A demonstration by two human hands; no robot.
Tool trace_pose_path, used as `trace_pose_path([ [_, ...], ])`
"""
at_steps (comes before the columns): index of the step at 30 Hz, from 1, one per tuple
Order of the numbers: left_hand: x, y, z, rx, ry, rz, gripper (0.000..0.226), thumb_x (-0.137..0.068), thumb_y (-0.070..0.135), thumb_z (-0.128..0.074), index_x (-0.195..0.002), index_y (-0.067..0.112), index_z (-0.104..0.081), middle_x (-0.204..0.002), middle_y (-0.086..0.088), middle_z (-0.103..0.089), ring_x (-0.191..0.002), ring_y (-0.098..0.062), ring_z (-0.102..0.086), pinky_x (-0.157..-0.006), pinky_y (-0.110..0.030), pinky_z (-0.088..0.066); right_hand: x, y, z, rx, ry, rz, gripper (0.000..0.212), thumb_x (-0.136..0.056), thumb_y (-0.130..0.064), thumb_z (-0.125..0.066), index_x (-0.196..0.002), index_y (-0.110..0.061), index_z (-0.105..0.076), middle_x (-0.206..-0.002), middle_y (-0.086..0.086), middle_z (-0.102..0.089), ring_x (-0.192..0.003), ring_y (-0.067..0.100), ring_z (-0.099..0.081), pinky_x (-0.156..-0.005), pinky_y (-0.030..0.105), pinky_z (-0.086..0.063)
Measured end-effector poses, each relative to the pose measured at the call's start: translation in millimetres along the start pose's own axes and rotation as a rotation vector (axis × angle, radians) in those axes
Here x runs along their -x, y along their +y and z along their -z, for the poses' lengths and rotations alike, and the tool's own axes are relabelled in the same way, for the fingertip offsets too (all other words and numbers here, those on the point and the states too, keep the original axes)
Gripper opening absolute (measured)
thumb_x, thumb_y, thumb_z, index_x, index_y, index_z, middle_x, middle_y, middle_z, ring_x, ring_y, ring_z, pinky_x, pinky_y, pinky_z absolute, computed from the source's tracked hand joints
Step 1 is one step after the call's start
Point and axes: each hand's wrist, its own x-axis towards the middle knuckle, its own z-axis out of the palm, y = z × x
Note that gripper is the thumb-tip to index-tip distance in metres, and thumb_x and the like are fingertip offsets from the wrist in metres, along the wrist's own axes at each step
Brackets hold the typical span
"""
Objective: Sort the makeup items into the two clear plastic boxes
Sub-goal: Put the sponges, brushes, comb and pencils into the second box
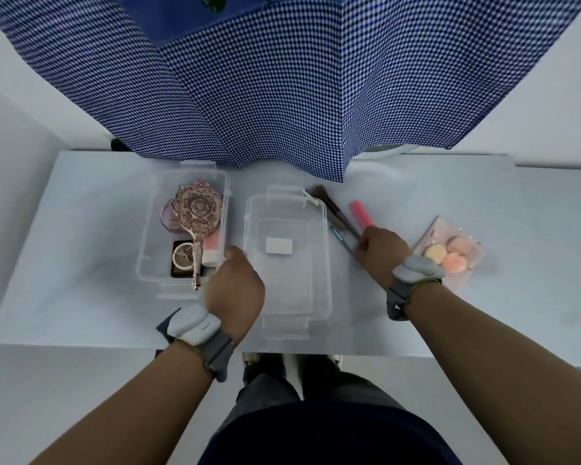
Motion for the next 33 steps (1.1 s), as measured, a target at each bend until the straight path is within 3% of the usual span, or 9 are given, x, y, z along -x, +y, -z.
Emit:
trace_pose_path([
  [3, -5, -1, -6, 0.064, -0.014, 0.018, 0.031, -0.101, 0.011, -0.033, -0.129, 0.0, -0.04, -0.115, -0.018, -0.067, -0.105, -0.031, -0.067, -0.079, -0.036, -0.052, 0, 13, 14, -0.031, 0.063, -0.037, 0.019, -0.086, -0.025, -0.056, -0.097, -0.009, -0.061, -0.095, 0.014, -0.066, -0.086, 0.034, -0.065, -0.064, 0.027, -0.038],
  [9, -15, 1, -15, 0.298, -0.034, 0.071, 0.029, -0.095, 0.004, -0.044, -0.122, -0.005, -0.043, -0.111, -0.028, -0.067, -0.105, -0.041, -0.066, -0.083, -0.041, -0.052, 5, 59, 43, 0.008, 0.075, -0.253, 0.042, -0.084, -0.026, -0.059, -0.12, -0.007, -0.053, -0.119, 0.017, -0.055, -0.111, 0.037, -0.053, -0.091, 0.042, -0.049],
  [16, -27, 12, -17, 0.377, -0.015, 0.09, 0.03, -0.092, -0.001, -0.046, -0.121, -0.008, -0.046, -0.115, -0.028, -0.065, -0.109, -0.042, -0.064, -0.092, -0.044, -0.051, -6, 104, 48, 0.169, -0.058, -0.373, 0.073, -0.065, -0.051, -0.073, -0.12, -0.009, -0.051, -0.121, 0.014, -0.056, -0.114, 0.033, -0.051, -0.094, 0.04, -0.044],
  [20, -29, 16, -17, 0.401, -0.011, 0.145, 0.03, -0.093, 0.002, -0.043, -0.122, -0.001, -0.046, -0.12, -0.022, -0.065, -0.114, -0.041, -0.062, -0.097, -0.044, -0.048, -13, 111, 48, 0.195, -0.087, -0.42, 0.084, -0.058, -0.063, -0.074, -0.119, -0.011, -0.051, -0.118, 0.015, -0.055, -0.111, 0.033, -0.051, -0.096, 0.041, -0.043],
  [24, -28, 18, -19, 0.396, 0.01, 0.162, 0.031, -0.093, 0.002, -0.043, -0.124, 0.001, -0.046, -0.121, -0.02, -0.066, -0.113, -0.04, -0.062, -0.097, -0.043, -0.048, -12, 109, 53, 0.225, -0.013, -0.425, 0.079, -0.055, -0.065, -0.071, -0.112, -0.013, -0.053, -0.11, 0.013, -0.053, -0.105, 0.032, -0.052, -0.088, 0.039, -0.045],
  [28, -28, 20, -19, 0.371, 0.032, 0.165, 0.03, -0.094, 0.001, -0.043, -0.123, 0.0, -0.046, -0.12, -0.022, -0.066, -0.112, -0.041, -0.063, -0.096, -0.043, -0.049, -11, 107, 61, 0.115, -0.015, -0.358, 0.055, -0.075, -0.051, -0.067, -0.111, -0.011, -0.058, -0.109, 0.014, -0.055, -0.096, 0.036, -0.061, -0.076, 0.036, -0.047],
  [33, -27, 21, -18, 0.356, 0.045, 0.154, 0.028, -0.096, 0.002, -0.042, -0.123, -0.001, -0.045, -0.119, -0.025, -0.065, -0.111, -0.042, -0.063, -0.095, -0.046, -0.05, -17, 86, 71, 0.001, -0.044, -0.277, 0.031, -0.09, -0.037, -0.056, -0.097, -0.007, -0.063, -0.104, 0.018, -0.066, -0.085, 0.033, -0.06, -0.065, 0.029, -0.036],
])
